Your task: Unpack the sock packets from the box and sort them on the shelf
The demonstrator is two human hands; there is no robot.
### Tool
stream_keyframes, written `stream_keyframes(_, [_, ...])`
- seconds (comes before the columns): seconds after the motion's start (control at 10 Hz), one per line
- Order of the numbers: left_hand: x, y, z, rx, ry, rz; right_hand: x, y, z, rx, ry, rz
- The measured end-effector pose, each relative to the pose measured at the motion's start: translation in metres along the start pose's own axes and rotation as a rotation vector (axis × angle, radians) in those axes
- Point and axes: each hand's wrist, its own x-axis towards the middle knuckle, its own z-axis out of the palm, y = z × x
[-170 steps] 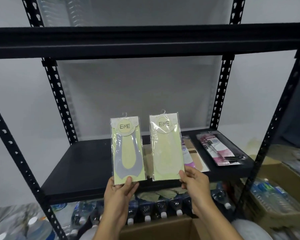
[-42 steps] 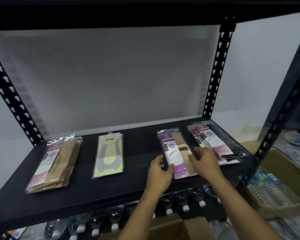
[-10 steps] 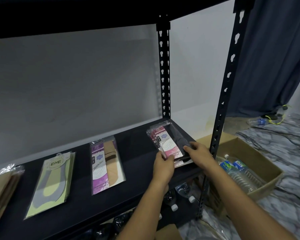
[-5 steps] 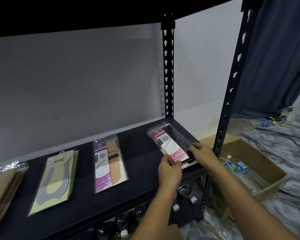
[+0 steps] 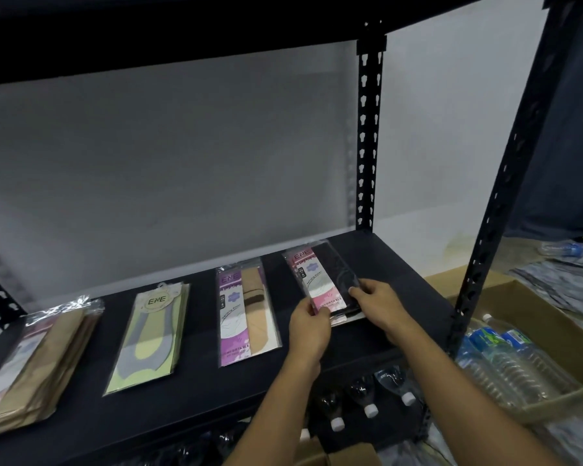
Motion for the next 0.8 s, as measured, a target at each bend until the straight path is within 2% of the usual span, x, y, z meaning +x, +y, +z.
stream_keyframes(0.6, [0.005, -0.006, -0.008, -0.033, 0.024, 0.018, -0.006, -0.004, 0.007, 0.034, 0.010, 0.012])
stream_keyframes(0.7, [-0.002, -0.003, -0.011, -0.017, 0.038, 0.050, -0.015, -0.014, 0.007, -0.079, 0.067, 0.022])
stream_keyframes(0.8, [-0.016, -0.003, -0.017, -0.029, 0.040, 0.078, -0.034, -0.018, 0.009, -0.205, 0.204, -0.085])
